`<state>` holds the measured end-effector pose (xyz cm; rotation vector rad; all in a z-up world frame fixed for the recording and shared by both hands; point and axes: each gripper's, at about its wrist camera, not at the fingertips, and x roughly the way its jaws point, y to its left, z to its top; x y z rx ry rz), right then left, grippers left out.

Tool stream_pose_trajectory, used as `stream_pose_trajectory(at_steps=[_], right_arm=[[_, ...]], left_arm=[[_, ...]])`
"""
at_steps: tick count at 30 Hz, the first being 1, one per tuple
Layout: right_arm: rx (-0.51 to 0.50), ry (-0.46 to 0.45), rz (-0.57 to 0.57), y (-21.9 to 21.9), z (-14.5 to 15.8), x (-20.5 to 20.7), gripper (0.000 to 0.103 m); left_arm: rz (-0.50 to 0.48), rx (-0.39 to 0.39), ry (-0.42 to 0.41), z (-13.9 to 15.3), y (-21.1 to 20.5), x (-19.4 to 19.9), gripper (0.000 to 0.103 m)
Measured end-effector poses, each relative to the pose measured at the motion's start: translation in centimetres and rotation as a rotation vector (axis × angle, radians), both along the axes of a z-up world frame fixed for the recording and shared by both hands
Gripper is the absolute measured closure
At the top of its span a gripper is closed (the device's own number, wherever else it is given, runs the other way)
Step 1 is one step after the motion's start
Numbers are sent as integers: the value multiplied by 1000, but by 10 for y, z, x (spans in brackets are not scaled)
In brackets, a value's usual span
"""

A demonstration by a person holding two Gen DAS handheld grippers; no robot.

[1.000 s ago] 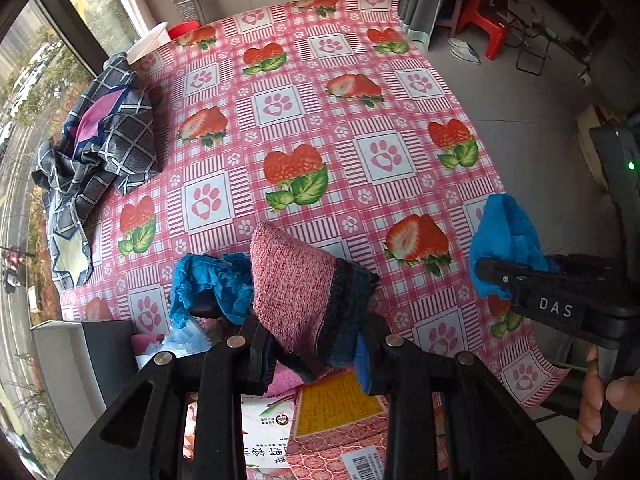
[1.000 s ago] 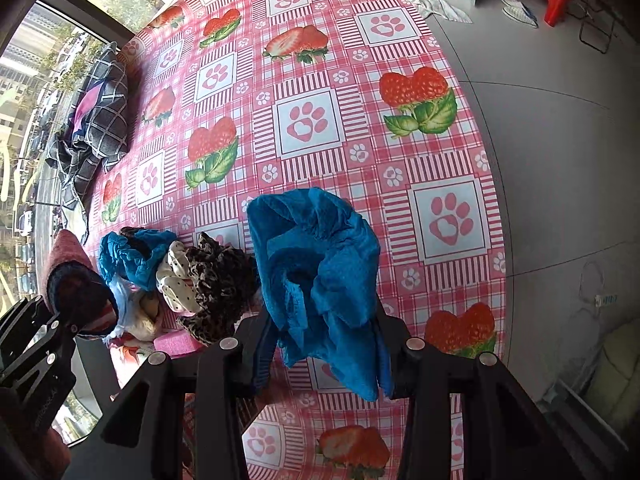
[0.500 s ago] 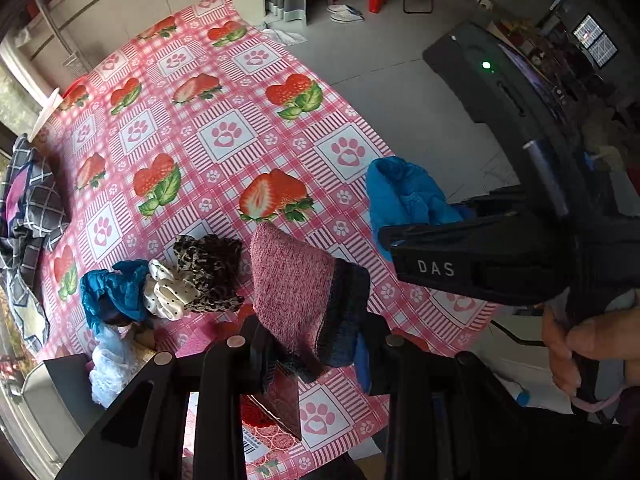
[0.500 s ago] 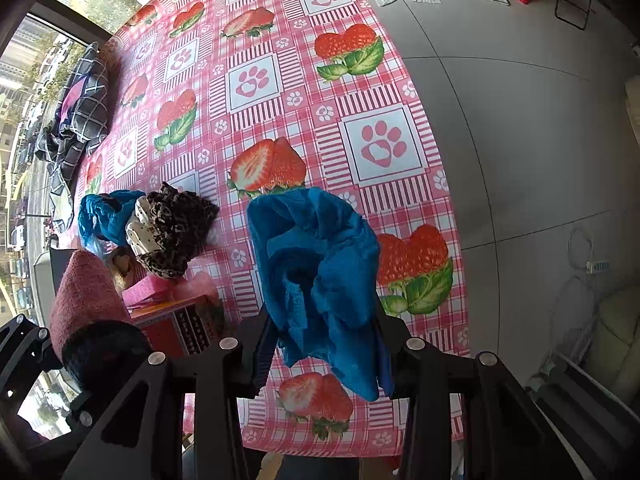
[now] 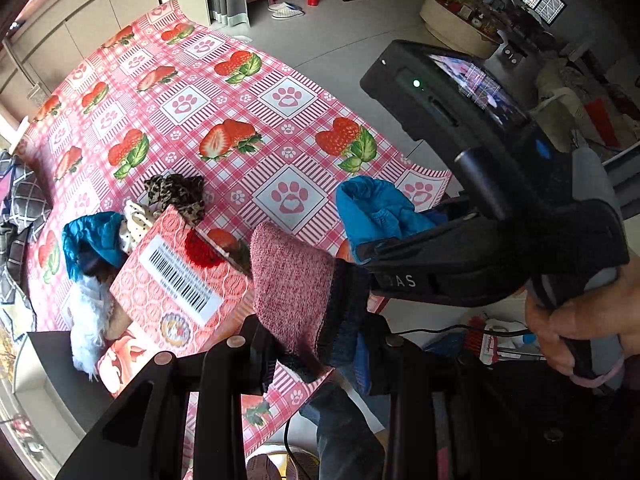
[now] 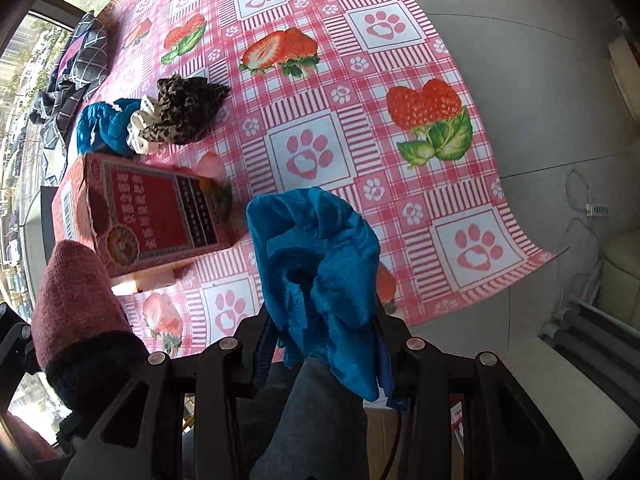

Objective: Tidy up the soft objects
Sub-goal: 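Carry the pink sock and blue cloth in both tools over the white box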

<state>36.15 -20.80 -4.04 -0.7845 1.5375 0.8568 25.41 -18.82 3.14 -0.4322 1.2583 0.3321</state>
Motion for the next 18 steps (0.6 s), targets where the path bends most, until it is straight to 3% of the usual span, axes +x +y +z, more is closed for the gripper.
stream_pose_trajectory(at_steps=[7,18], right_arm=[[-13,26,100,-10,-2,-63,61],[-16,64,331,5,-5,-149,61]], left_arm=[[121,28,10,2,2,-73,69],[478,52,43,-2,38,-194,69]])
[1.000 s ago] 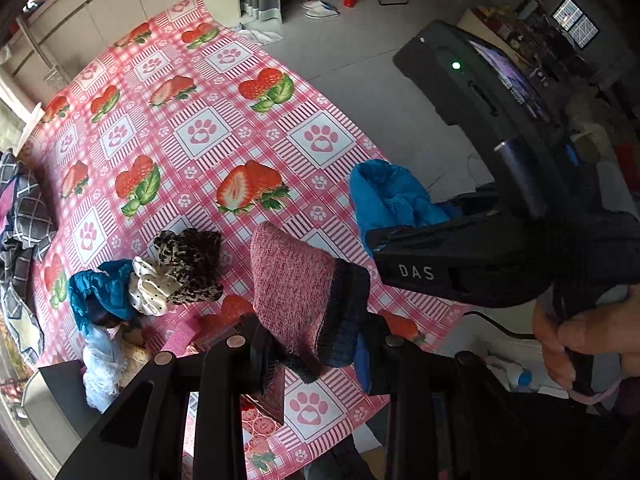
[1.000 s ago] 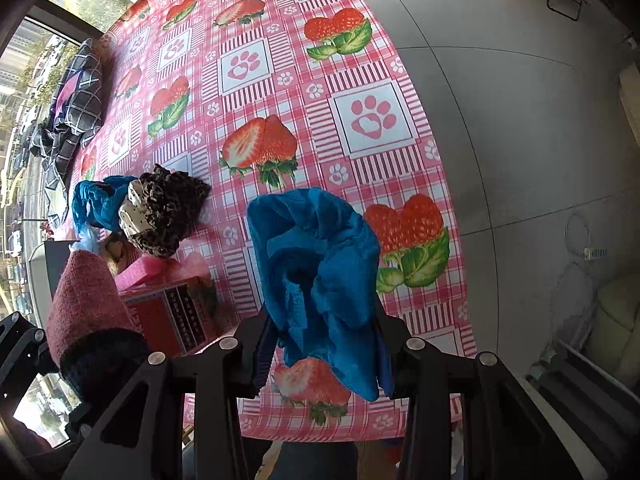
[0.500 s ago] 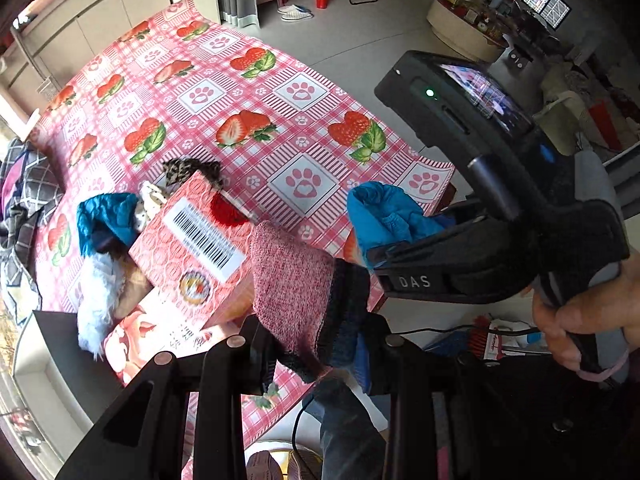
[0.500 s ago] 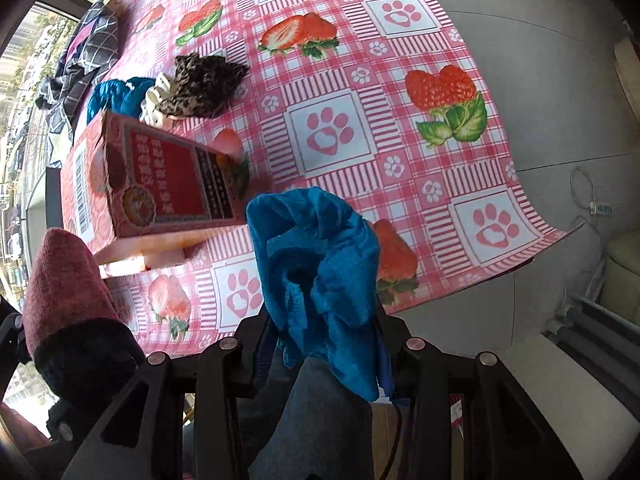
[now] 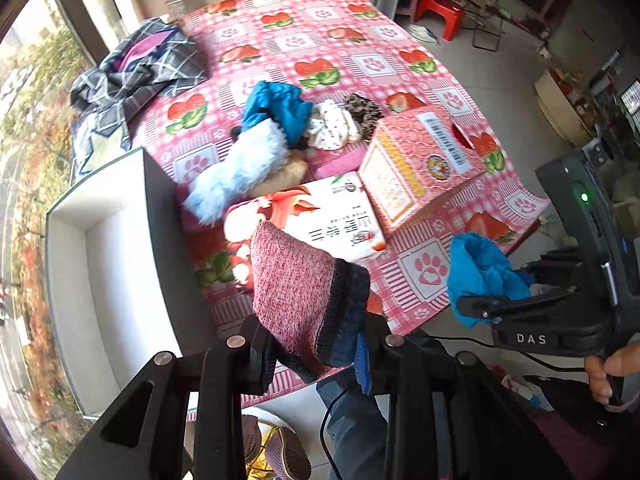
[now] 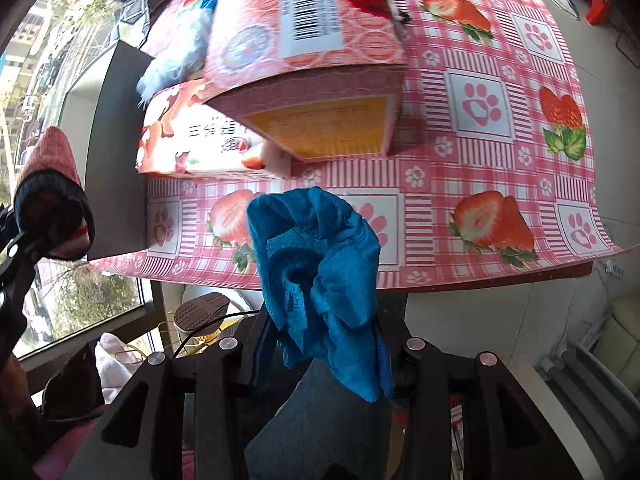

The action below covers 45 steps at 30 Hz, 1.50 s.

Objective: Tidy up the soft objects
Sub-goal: 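Carry the pink sock and blue cloth in both tools over the white box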

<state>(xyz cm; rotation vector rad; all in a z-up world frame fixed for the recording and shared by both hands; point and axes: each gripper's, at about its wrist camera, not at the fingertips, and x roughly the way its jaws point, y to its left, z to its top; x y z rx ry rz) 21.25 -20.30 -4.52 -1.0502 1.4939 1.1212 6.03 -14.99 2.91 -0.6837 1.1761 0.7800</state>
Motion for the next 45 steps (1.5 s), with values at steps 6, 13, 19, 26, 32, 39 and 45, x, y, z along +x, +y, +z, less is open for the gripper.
stream_pose_trajectory(at_steps=[6,13,19,26,32,39,45], right_arm=[[10,-8,163,18,7,-46,61],[47,-33,315,43,21,-92,61],[79,-46,411,69,31,-128,61],[104,-33,522,93,36,-174,61],[106,-28,603,98,35,-203,61],[104,-10,617,112,38,-220,61],[112,0,638,122,39,-233,61]], left_arm=[[185,-5,-2,-3,12,-57,69],[389,14,-10,-4,26,-116,69],[549,6,41,-18,31,-161,69],[676,-11,57,-29,29,-194,69],[743,-37,68,-39,25,-210,69],[780,-57,68,-46,26,-216,69],[796,-66,72,-50,28,-218,69]])
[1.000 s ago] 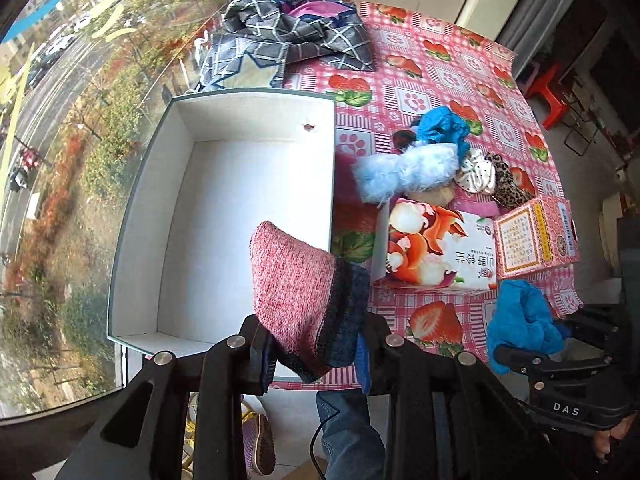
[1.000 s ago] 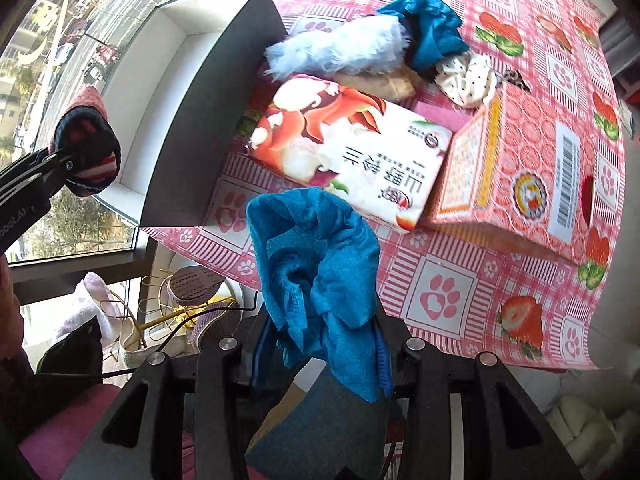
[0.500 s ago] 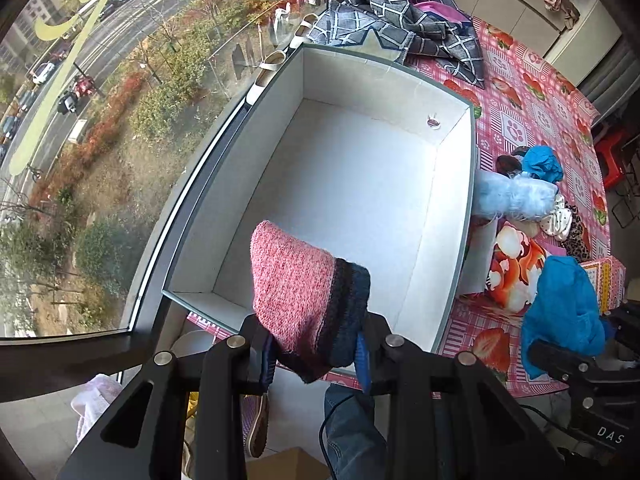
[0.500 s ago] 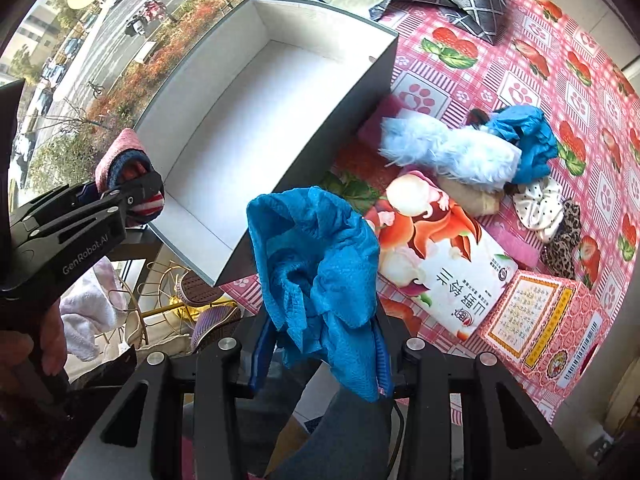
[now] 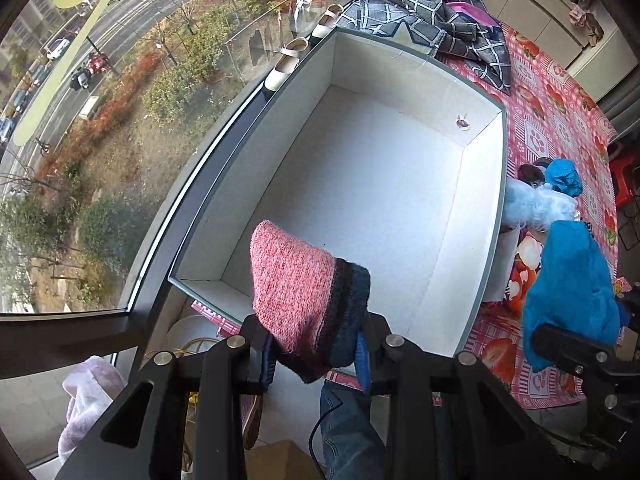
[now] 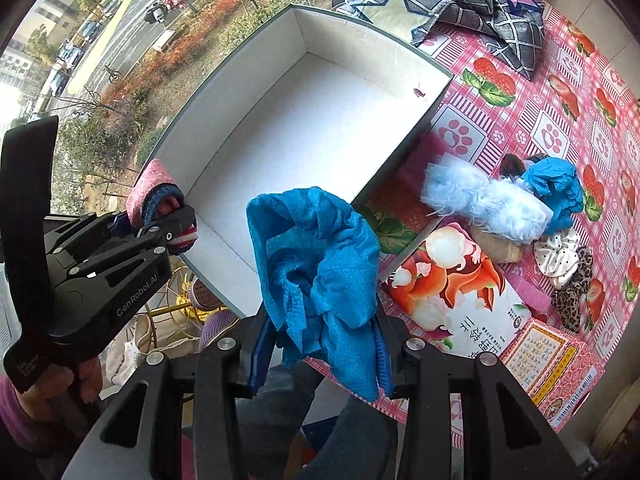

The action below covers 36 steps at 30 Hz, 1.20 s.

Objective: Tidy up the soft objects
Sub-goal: 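Carry the pink sock and blue cloth in both tools over the white box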

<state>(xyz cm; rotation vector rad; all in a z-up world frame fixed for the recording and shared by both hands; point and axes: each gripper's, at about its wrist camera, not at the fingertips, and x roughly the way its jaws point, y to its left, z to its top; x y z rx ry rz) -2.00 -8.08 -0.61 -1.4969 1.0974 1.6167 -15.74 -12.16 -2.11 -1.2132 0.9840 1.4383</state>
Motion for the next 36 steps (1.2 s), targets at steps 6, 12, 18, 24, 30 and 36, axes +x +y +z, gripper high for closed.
stream_pose_trajectory(at_steps=[6,12,18,24,30,36], right_arm=[[-6,10,11,8,-2,-9,61],[-1,21,18,14,1,-17,61],[3,28,26,18,2,-24,61],[-2,28,18,25,-2,-30,61],[6,9,17,37,-12,-38,61],[-12,-21,15,51,-35,-47,61]], left_arm=[[9,-5,6,-3,3,-2,69],[12,-13,5,-6,6,-3,69],[10,-20,12,-9,8,-4,69],[2,-19,17,-9,13,-6,69],[10,-30,21,-15,23,-10,69],[14,-63,27,-34,35,-13,69]])
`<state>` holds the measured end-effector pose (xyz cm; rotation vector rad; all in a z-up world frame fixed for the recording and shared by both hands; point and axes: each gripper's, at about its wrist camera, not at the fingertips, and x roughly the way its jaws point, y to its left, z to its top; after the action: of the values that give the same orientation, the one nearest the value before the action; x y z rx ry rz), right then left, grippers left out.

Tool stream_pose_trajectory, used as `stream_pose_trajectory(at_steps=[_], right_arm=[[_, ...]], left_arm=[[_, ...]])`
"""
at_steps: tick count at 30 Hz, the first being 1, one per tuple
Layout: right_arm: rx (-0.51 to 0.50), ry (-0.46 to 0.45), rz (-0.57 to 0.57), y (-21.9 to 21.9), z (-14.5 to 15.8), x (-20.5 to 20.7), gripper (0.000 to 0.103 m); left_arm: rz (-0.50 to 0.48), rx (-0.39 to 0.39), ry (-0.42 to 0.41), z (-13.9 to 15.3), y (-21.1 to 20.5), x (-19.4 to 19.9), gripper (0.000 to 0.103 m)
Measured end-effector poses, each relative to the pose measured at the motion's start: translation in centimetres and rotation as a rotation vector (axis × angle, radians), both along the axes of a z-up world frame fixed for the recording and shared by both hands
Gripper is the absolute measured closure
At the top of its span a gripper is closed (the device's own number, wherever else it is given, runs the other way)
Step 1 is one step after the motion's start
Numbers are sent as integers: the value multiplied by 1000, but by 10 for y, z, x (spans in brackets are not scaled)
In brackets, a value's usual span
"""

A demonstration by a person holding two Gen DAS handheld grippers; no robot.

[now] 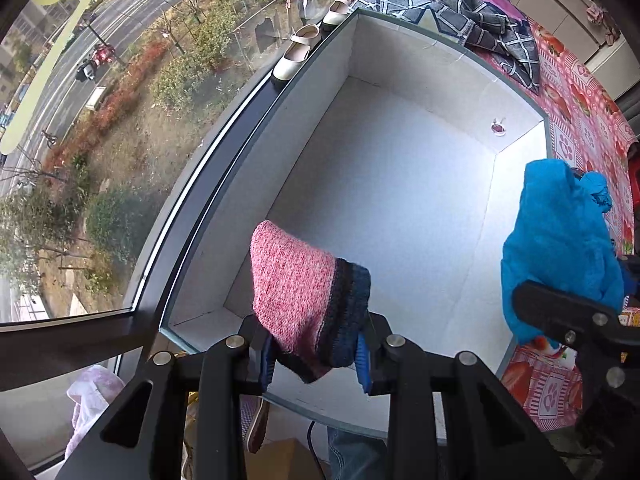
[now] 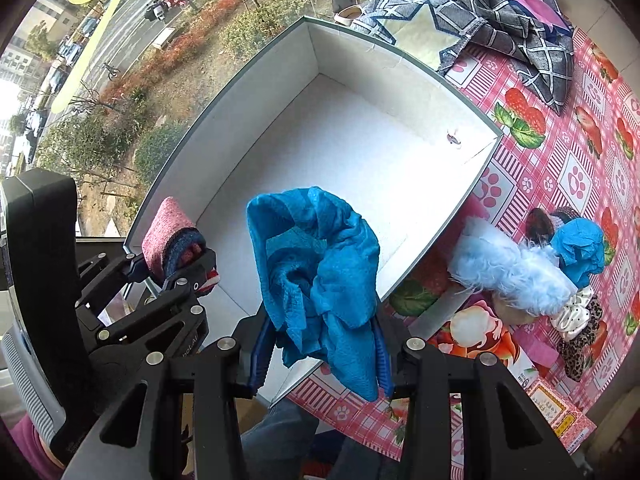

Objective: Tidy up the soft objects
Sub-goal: 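Carry the pink sock and blue cloth in both tools over the white box, then open both tools to drop the sock and blue cloth into the box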

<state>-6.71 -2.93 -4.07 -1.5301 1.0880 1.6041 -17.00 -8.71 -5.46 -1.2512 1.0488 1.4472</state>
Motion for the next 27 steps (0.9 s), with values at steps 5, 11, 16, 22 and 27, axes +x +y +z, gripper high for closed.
stream_pose_trajectory(at_steps=[5,11,16,22,27], right_arm=[[-38,-17,-8,10,-26,-13,61],[-92,-77,0,7,-53,-15,60],[-108,-105,42,-8,-55,-13,61],[-135,-109,84,-29,-50,-11,61],[-152,-99,76,-38,-45,-3,61]], left_arm=[[-5,-42,-2,-19,10,-2,69],[-38,-115,-17,-42,13,4,69],[-81,-133,-29,-47,5,18,68],[-136,-127,-40,-40,-9,34,67],[-148,-123,-58,-33,-14,39,67]])
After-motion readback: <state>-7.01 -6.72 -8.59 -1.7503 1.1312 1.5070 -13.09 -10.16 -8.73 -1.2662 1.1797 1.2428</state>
